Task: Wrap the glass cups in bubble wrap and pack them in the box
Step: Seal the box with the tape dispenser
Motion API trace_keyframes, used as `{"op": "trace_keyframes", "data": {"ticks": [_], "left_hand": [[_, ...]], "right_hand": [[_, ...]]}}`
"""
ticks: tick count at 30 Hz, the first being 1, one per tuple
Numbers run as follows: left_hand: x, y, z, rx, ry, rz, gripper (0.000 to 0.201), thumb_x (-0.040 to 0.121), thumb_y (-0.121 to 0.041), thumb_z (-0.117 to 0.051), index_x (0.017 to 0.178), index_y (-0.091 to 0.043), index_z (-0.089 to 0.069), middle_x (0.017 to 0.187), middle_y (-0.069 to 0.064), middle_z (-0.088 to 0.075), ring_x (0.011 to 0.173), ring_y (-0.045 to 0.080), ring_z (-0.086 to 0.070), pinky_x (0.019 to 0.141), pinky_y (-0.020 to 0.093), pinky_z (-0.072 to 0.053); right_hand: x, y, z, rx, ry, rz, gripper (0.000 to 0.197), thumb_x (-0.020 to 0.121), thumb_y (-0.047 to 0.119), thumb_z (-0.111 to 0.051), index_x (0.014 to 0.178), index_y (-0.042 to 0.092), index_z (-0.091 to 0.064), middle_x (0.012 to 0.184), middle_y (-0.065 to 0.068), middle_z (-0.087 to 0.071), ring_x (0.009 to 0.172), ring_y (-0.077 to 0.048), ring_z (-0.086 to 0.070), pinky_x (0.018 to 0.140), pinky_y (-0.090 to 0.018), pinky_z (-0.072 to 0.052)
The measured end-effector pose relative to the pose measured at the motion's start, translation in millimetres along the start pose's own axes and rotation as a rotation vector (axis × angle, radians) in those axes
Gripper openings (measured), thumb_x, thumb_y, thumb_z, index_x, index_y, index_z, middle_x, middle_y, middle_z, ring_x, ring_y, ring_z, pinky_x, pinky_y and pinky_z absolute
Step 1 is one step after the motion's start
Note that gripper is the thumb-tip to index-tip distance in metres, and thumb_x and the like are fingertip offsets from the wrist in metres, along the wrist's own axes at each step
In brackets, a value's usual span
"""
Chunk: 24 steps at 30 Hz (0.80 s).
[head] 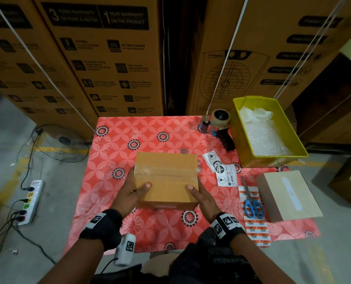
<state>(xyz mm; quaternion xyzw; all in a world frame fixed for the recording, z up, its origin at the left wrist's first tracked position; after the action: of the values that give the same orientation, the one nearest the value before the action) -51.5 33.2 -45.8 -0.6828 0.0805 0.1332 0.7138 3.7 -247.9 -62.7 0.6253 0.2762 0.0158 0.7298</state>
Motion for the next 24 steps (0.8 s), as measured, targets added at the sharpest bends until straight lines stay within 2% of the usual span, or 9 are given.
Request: {"op": "trace_keyframes", "data": {"ticks": [3,6,9,14,16,18,20,22,24], "left_hand": [[0.0,-1.9,-1.6,0.024,-0.004,-0.001,0.082,0.097,-0.046,-0.076,0.162,-0.049,-0.027,0.156,-0.016,-0.054,0.141,0.011,-0.055,0.121,0.052,-0.042],[0.6,1.6,1.3,0.073,-0.006,0.006,0.08,0.096,-0.055,-0.074,0.161,-0.052,-0.027,0.15,-0.021,-0.058,0.135,0.009,-0.06,0.116,0.051,-0.047],[-0.8,4.5,1.9,0.099,-0.006,0.01,0.084,0.092,-0.062,-0.075,0.16,-0.054,-0.026,0.149,-0.023,-0.059,0.133,0.009,-0.062,0.115,0.05,-0.048],[-5.4,-0.6,1.4,0.037,-0.026,0.005,0.068,0.1,-0.045,-0.071,0.158,-0.049,-0.037,0.148,-0.019,-0.061,0.133,0.008,-0.061,0.116,0.05,-0.048],[-8.8,-1.6,3.1,-0.006,-0.022,0.026,0.074,0.096,-0.046,-0.077,0.158,-0.052,-0.036,0.153,-0.02,-0.056,0.14,0.01,-0.056,0.117,0.047,-0.046],[-14.0,0.7,3.8,0.006,0.011,0.034,0.09,0.087,-0.036,-0.087,0.156,-0.053,-0.032,0.143,-0.028,-0.06,0.132,0.002,-0.061,0.107,0.032,-0.052],[-16.8,12.7,3.9,0.087,0.069,0.055,0.113,0.076,-0.024,-0.097,0.158,-0.05,-0.024,0.135,-0.028,-0.065,0.123,-0.004,-0.064,0.096,0.021,-0.056],[-19.5,26.5,3.5,0.131,0.088,0.097,0.126,0.067,-0.031,-0.102,0.162,-0.045,-0.021,0.14,-0.019,-0.065,0.127,0.0,-0.063,0.104,0.031,-0.055],[-22.5,31.2,3.7,0.148,0.049,0.119,0.128,0.061,-0.051,-0.102,0.163,-0.041,-0.026,0.142,-0.015,-0.064,0.13,0.005,-0.063,0.111,0.043,-0.052]], "right_hand": [[-0.1,-1.5,-1.4,-0.01,-0.007,-0.028,0.085,0.091,0.077,-0.057,0.163,0.048,-0.023,0.158,0.012,-0.05,0.139,-0.008,-0.053,0.121,-0.048,-0.04],[-0.6,-3.7,-1.0,-0.018,-0.015,-0.042,0.086,0.088,0.081,-0.059,0.161,0.053,-0.024,0.161,0.01,-0.048,0.144,-0.015,-0.05,0.122,-0.056,-0.036],[-1.0,-5.0,0.7,-0.028,-0.019,-0.052,0.089,0.087,0.081,-0.06,0.162,0.049,-0.024,0.159,0.011,-0.05,0.143,-0.014,-0.052,0.123,-0.056,-0.037],[-9.0,9.4,2.5,-0.021,-0.002,-0.022,0.078,0.094,0.071,-0.053,0.163,0.047,-0.025,0.164,0.014,-0.04,0.143,-0.004,-0.046,0.124,-0.043,-0.035],[-11.4,6.2,6.6,-0.021,-0.001,0.013,0.086,0.09,0.075,-0.055,0.164,0.049,-0.019,0.17,0.016,-0.027,0.153,-0.008,-0.033,0.127,-0.049,-0.026],[-13.2,-3.7,8.7,-0.074,0.037,0.053,0.104,0.082,0.08,-0.065,0.164,0.053,-0.007,0.174,0.015,-0.019,0.158,-0.013,-0.026,0.125,-0.056,-0.026],[-14.8,-13.0,6.6,-0.143,0.084,0.057,0.117,0.077,0.073,-0.079,0.163,0.053,-0.002,0.17,0.012,-0.033,0.153,-0.014,-0.038,0.12,-0.051,-0.036],[-14.9,-23.1,1.9,-0.215,0.083,0.041,0.122,0.075,0.068,-0.084,0.164,0.049,-0.002,0.16,0.012,-0.047,0.144,-0.011,-0.05,0.118,-0.049,-0.043],[-13.0,-29.2,-0.6,-0.249,0.039,0.024,0.118,0.078,0.071,-0.08,0.165,0.044,-0.005,0.152,0.012,-0.055,0.137,-0.011,-0.057,0.115,-0.049,-0.048]]}}
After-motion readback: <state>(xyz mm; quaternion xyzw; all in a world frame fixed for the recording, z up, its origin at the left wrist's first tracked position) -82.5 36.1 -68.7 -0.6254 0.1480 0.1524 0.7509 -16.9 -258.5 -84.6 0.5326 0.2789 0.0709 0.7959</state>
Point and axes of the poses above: each hand's wrist, its own x-axis towards the middle knuckle, its own z-axis out of the back of the hand, y = z × x, the point moved 1 cm from there along x, towards the middle knuckle
